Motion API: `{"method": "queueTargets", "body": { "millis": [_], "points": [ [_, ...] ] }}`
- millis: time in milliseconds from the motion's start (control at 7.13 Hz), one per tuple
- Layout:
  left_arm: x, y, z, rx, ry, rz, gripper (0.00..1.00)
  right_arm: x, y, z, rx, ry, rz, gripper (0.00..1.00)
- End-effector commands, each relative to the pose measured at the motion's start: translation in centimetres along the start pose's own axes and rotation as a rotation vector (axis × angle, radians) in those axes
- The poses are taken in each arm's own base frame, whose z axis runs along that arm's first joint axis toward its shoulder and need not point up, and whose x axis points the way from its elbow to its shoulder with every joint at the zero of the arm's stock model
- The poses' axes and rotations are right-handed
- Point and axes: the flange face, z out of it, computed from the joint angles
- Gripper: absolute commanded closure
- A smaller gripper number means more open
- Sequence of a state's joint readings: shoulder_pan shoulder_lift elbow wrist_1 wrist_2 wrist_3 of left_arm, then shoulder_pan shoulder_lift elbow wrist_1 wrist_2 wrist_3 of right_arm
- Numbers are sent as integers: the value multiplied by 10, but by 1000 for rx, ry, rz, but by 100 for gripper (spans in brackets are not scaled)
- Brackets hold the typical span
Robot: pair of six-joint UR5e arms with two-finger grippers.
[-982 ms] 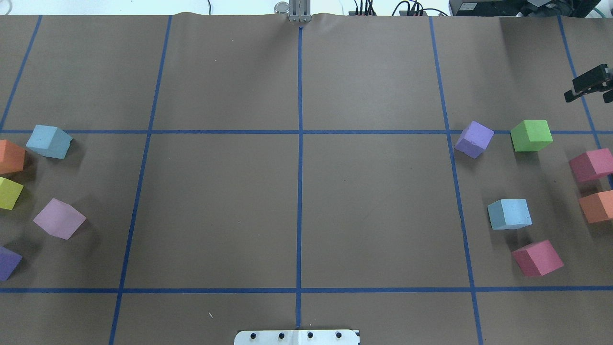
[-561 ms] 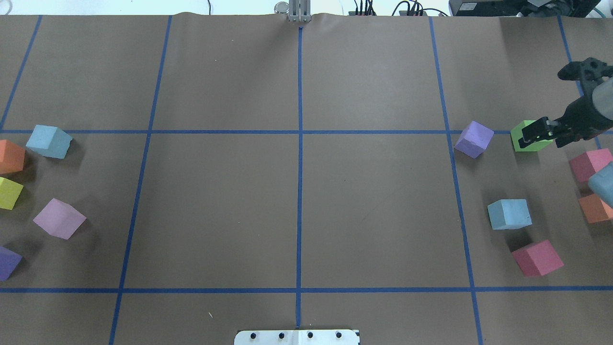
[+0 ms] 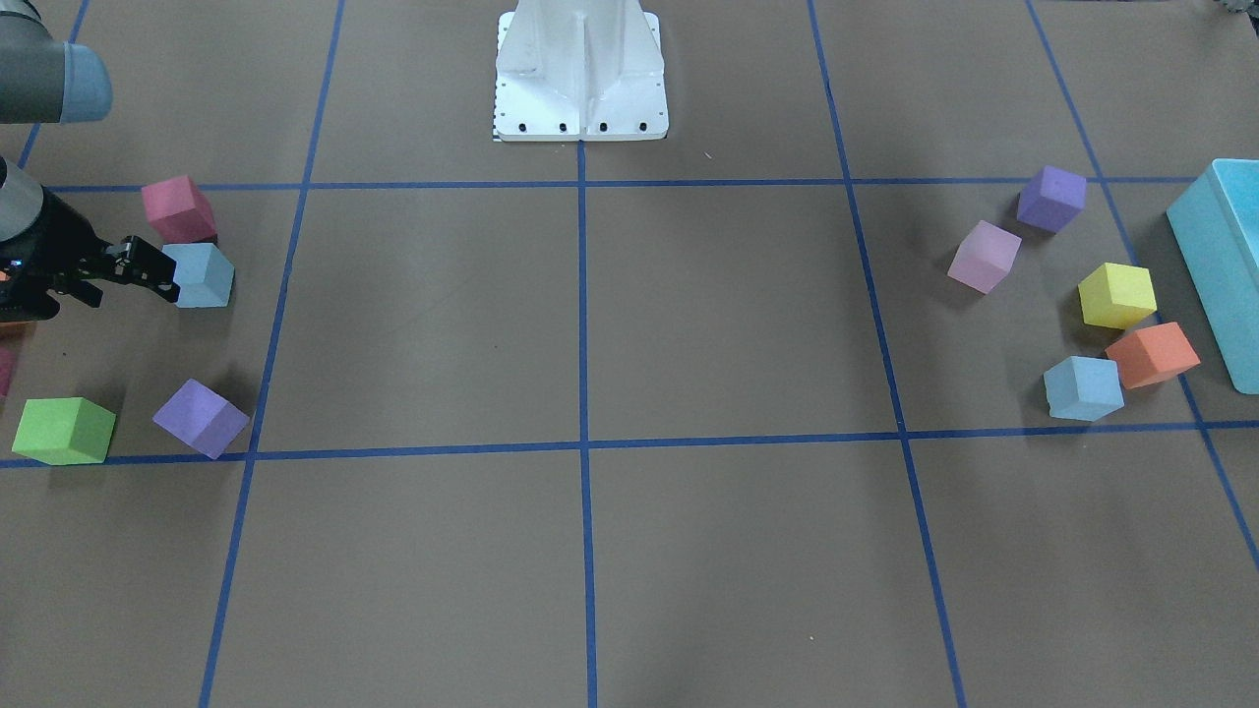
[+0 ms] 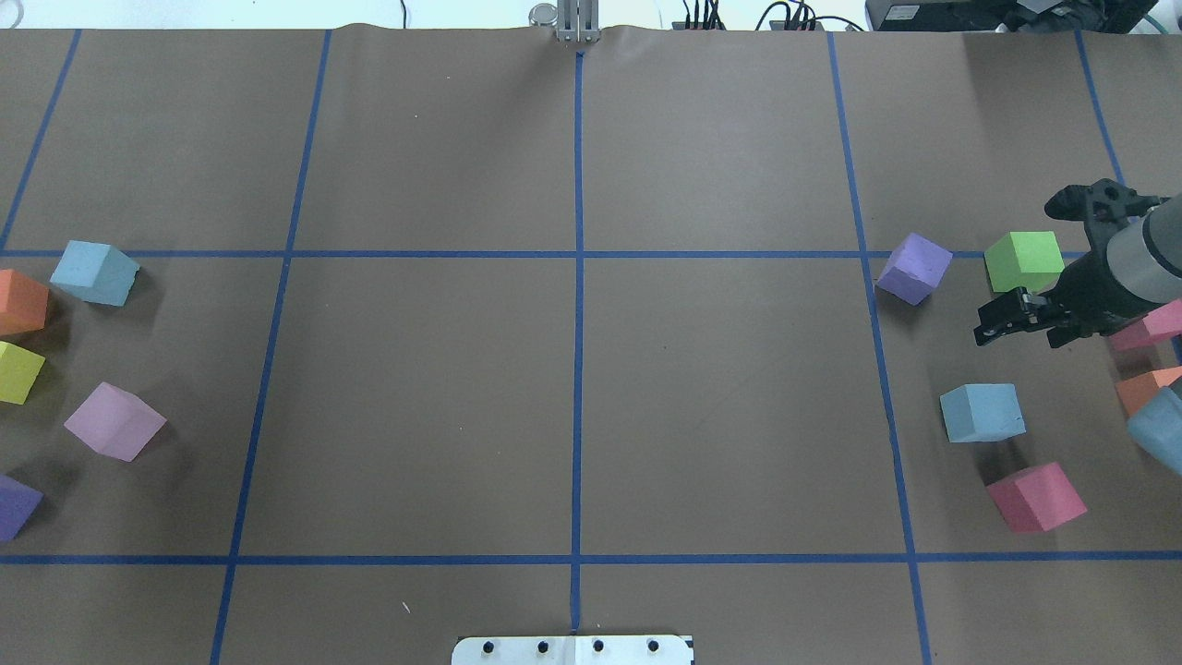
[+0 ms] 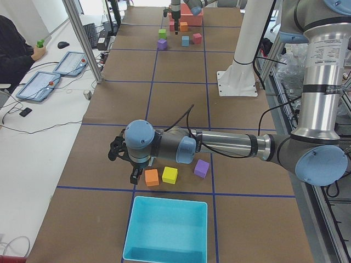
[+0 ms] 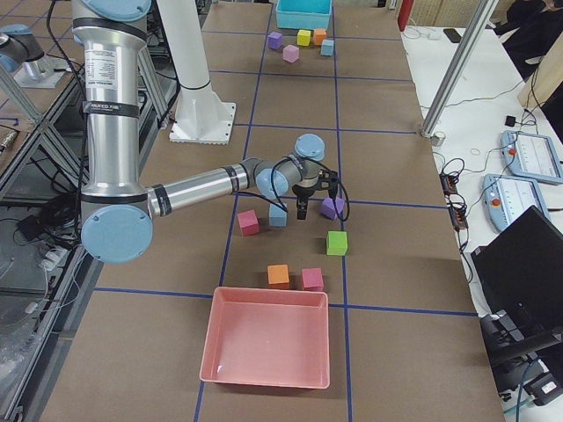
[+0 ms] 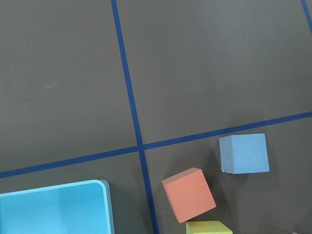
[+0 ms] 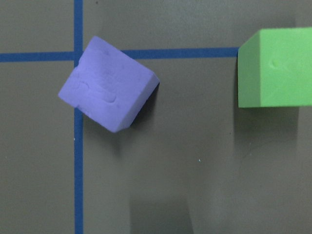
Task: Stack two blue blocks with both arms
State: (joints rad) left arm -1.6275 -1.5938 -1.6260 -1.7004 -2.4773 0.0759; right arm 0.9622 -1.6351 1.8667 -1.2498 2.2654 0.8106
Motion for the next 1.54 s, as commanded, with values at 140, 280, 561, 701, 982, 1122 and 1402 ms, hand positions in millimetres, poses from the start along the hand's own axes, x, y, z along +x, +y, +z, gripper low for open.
{"method": "queueTargets", "body": {
  "millis": [140,280,561,701,982,1122,1402],
  "points": [
    [1,0,1,-1,0,1,2,2,33,18,-13,-18,6,0],
    [0,0,0,0,0,-1,2,-7,39,32,0,19,4,0],
    [0,0,1,-2,0,0,2,-14,44,40,13,25,-6,0],
    [0,0,1,-3,1,-2,2,-17,47,49,24,51,-19,0],
    [-1,0,2,-3,1,-3,2,-20,50,55,31,67,-31,0],
    [-1,0,2,-3,1,-3,2,-21,52,61,37,86,-39,0],
    [-1,0,2,-3,1,-4,2,-21,52,62,39,88,-39,2]
  ]
}}
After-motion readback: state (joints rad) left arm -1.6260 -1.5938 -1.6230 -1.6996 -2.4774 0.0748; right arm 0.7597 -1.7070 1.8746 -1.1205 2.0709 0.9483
